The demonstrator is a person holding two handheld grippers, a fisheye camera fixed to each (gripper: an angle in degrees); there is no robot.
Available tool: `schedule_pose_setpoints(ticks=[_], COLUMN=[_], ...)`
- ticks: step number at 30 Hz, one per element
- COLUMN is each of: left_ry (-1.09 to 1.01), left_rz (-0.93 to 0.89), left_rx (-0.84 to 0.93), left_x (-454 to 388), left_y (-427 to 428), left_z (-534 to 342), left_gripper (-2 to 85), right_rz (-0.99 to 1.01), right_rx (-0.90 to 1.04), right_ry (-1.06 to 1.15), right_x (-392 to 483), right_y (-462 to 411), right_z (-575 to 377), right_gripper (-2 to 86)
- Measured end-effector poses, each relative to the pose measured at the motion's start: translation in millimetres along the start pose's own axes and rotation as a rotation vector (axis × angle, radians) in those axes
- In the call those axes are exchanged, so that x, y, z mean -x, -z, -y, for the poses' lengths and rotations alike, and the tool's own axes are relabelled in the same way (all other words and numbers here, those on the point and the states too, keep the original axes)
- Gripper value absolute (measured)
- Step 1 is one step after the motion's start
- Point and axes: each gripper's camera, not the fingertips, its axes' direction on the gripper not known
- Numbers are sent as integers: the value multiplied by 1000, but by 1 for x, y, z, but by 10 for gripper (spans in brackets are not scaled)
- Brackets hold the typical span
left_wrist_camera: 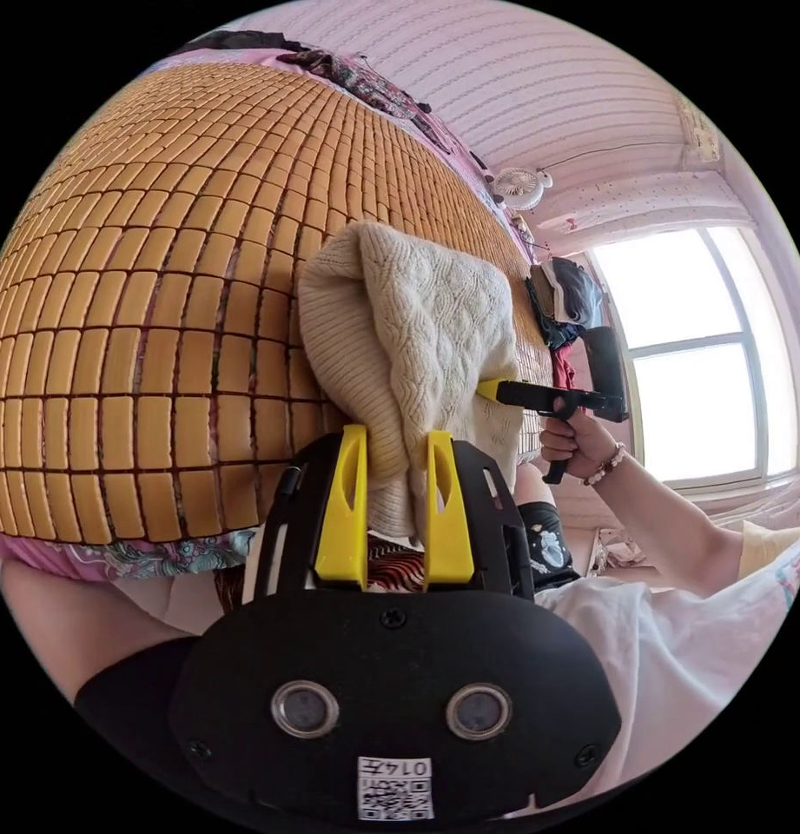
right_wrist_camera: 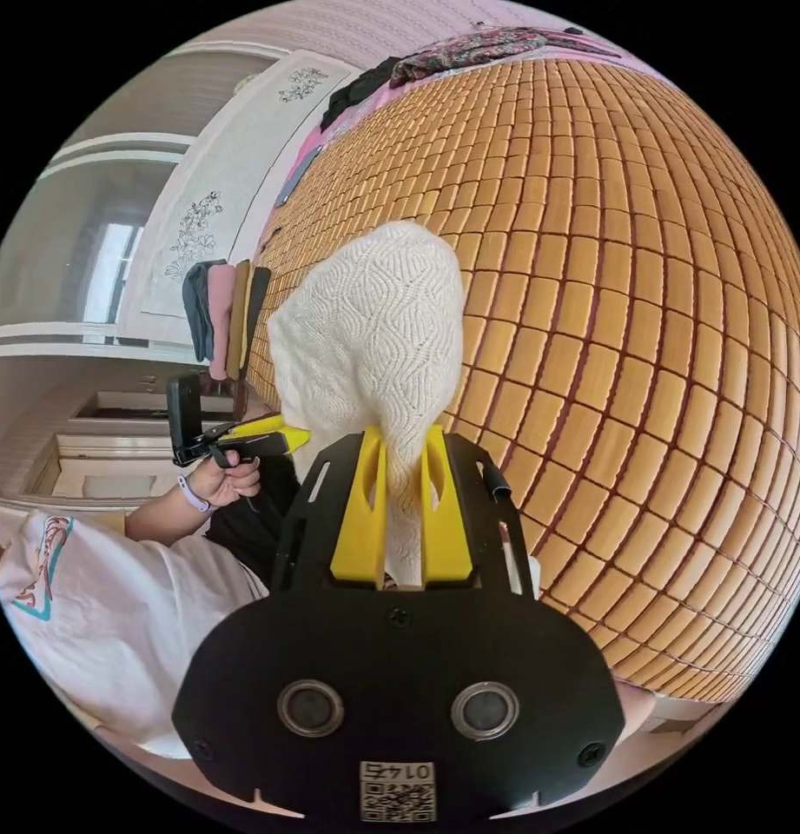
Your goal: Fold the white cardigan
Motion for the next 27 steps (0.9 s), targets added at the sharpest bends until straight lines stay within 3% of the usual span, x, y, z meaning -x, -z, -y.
schedule_pose_setpoints(ticks=[2, 7, 11, 17, 21, 23, 25, 27], left_ry=[26, 101, 180, 228, 160, 137, 170, 271], left_rz=[-28, -124, -214, -117, -20, 24, 73, 185], left_rx=[-10, -255, -524, -1023, -1258, -1287, -1272, -1210], left_x=[3, 17, 44, 59, 54, 57, 70, 103], left_y=[9, 68, 143, 275, 366, 399, 424, 432], left_z=[-4, -32, -80, -182, -226, -224, -209, -169], left_gripper=[81, 70, 64, 64, 64, 66, 68, 72], right_rz=[-1, 42, 89, 278, 545, 650, 590, 411], right_rx=[-9, -11, 53, 150, 202, 226, 219, 198], right_ry=[73, 419, 735, 1139, 1148, 1056, 994, 938], right_x=[19, 125, 247, 446, 543, 583, 602, 612], right_y=[10, 36, 24, -22, -41, -63, -87, -123], right_z=[-6, 7, 34, 71, 125, 179, 224, 272], right_gripper=[61, 56, 55, 54, 55, 56, 58, 63])
